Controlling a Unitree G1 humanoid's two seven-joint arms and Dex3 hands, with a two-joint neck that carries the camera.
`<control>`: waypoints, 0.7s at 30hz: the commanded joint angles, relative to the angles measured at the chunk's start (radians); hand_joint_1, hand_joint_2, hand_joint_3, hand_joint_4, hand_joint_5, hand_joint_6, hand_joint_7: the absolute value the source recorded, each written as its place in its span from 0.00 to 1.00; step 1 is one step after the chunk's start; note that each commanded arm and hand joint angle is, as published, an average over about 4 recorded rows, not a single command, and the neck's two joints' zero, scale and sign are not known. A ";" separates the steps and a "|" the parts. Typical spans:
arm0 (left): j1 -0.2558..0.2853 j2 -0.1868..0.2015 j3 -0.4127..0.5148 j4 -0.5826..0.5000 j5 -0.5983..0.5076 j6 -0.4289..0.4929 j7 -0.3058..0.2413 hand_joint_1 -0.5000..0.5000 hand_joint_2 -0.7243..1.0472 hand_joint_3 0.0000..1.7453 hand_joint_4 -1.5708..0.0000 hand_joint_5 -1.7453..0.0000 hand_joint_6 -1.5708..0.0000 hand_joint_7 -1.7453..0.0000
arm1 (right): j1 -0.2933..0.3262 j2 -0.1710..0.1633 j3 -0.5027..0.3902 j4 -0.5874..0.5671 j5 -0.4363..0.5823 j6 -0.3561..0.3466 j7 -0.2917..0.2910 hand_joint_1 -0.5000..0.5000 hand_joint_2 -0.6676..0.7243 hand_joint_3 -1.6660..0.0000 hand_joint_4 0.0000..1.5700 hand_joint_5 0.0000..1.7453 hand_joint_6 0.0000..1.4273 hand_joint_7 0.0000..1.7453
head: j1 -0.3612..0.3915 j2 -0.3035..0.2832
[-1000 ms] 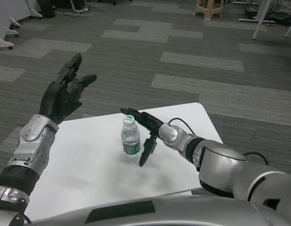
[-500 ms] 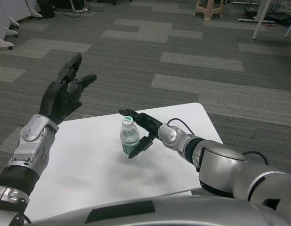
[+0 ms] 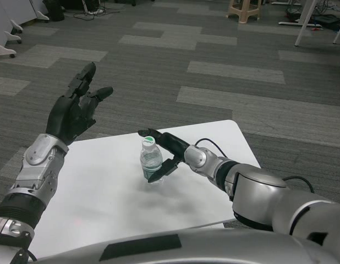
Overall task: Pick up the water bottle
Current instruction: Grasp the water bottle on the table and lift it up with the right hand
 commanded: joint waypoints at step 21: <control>0.007 0.008 0.016 -0.001 -0.008 -0.009 0.006 0.02 1.00 0.30 1.00 0.56 1.00 1.00 | -0.028 0.002 0.015 0.005 0.002 0.012 -0.006 0.04 0.18 0.05 0.23 0.71 0.77 0.92 | 0.012 -0.004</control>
